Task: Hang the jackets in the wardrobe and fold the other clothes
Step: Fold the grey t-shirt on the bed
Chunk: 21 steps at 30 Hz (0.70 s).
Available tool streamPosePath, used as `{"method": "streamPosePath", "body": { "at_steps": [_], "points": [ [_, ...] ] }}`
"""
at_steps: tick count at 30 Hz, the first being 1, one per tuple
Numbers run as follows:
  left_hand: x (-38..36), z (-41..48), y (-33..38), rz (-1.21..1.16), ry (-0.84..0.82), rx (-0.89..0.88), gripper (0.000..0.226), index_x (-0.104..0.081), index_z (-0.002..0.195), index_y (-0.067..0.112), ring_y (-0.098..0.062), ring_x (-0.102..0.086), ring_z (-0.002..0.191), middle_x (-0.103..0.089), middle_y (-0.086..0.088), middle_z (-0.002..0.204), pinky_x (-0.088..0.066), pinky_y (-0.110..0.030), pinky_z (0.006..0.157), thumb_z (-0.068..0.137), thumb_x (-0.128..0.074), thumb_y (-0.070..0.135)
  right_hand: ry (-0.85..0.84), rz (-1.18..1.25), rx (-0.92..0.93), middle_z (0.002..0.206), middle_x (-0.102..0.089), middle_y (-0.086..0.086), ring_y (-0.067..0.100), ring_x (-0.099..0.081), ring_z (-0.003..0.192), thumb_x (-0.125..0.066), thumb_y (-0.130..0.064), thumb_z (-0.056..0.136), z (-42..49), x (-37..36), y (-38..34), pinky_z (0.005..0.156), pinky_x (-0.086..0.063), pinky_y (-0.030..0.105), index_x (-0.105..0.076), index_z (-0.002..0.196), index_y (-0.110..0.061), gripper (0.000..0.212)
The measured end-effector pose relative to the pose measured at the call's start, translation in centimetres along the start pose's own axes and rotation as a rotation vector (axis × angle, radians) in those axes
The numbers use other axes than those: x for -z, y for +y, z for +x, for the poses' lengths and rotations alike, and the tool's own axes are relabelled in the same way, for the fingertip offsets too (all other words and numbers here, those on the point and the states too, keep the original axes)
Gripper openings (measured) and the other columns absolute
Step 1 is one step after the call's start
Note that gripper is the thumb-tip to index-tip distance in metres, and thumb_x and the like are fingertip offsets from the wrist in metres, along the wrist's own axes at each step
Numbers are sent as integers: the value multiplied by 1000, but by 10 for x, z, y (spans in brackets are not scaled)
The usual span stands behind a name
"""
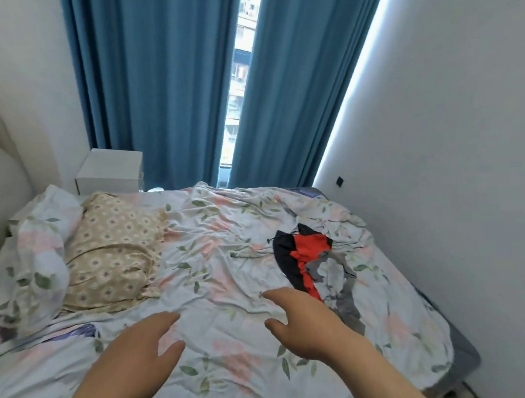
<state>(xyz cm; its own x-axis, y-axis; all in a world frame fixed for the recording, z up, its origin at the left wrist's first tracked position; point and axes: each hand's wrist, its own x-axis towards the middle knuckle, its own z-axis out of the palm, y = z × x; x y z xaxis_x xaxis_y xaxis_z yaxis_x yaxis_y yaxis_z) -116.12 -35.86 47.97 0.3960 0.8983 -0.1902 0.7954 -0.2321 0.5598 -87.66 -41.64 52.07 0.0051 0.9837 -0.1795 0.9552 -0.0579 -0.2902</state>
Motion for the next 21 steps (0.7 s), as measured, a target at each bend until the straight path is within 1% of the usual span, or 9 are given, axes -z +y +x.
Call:
{"method": "streamPosePath", "body": {
  "at_steps": [4, 8, 12, 14, 16, 17, 19, 21],
  "points": [
    [-16, 24, 49, 55, -7, -70, 52, -34, 148, 42, -2, -35, 140, -33, 23, 154, -31, -24, 110, 98, -45, 53, 49, 41, -98, 156, -36, -12, 10, -36, 141, -50, -45, 98, -24, 9, 53, 111, -33, 30, -33, 152, -34, 58],
    [-47, 49, 112, 86, -45, -133, 52, -33, 149, 40, -3, -34, 141, -33, 21, 154, -31, -25, 112, 99, -46, 49, 86, 89, -174, 149, -44, -12, 11, -45, 132, -50, -45, 97, -48, 19, 123, 104, -40, 31, -37, 149, -34, 54],
    [-85, 67, 175, 97, -73, -161, 50, -34, 148, 41, -2, -33, 141, -33, 22, 154, -31, -24, 112, 99, -47, 47, 107, 135, -219, 147, -46, -12, 11, -46, 131, -50, -44, 97, -68, 31, 195, 104, -42, 32, -39, 148, -33, 53],
    [-107, 79, 203, 109, -81, -165, 49, -35, 147, 42, -1, -34, 140, -33, 23, 153, -31, -23, 112, 99, -47, 48, 95, 173, -237, 141, -50, -14, 13, -49, 127, -50, -43, 97, -76, 35, 236, 99, -44, 31, -43, 143, -35, 47],
    [-129, 91, 225, 124, -87, -151, 49, -36, 146, 42, 0, -34, 139, -34, 23, 153, -31, -22, 112, 99, -47, 48, 77, 201, -251, 130, -50, -23, 14, -49, 122, -50, -41, 96, -83, 35, 277, 91, -40, 23, -48, 131, -38, 35],
    [-137, 95, 233, 130, -87, -144, 49, -36, 146, 42, 0, -34, 139, -34, 23, 153, -31, -22, 111, 99, -48, 48, 69, 214, -257, 128, -49, -25, 14, -48, 121, -50, -41, 96, -86, 35, 292, 90, -39, 21, -48, 127, -39, 31],
    [-156, 105, 252, 157, -99, -136, 49, -37, 146, 41, 0, -35, 139, -36, 23, 152, -32, -22, 111, 99, -48, 47, 63, 235, -274, 140, -47, -18, 13, -45, 129, -49, -41, 98, -94, 34, 324, 99, -38, 24, -43, 141, -35, 44],
    [-173, 113, 270, 179, -115, -140, 49, -37, 146, 40, 0, -36, 138, -36, 23, 152, -33, -22, 110, 99, -48, 47, 65, 248, -298, 149, -43, -13, 11, -41, 134, -49, -42, 99, -101, 35, 349, 105, -36, 26, -38, 148, -35, 51]
  ]
}}
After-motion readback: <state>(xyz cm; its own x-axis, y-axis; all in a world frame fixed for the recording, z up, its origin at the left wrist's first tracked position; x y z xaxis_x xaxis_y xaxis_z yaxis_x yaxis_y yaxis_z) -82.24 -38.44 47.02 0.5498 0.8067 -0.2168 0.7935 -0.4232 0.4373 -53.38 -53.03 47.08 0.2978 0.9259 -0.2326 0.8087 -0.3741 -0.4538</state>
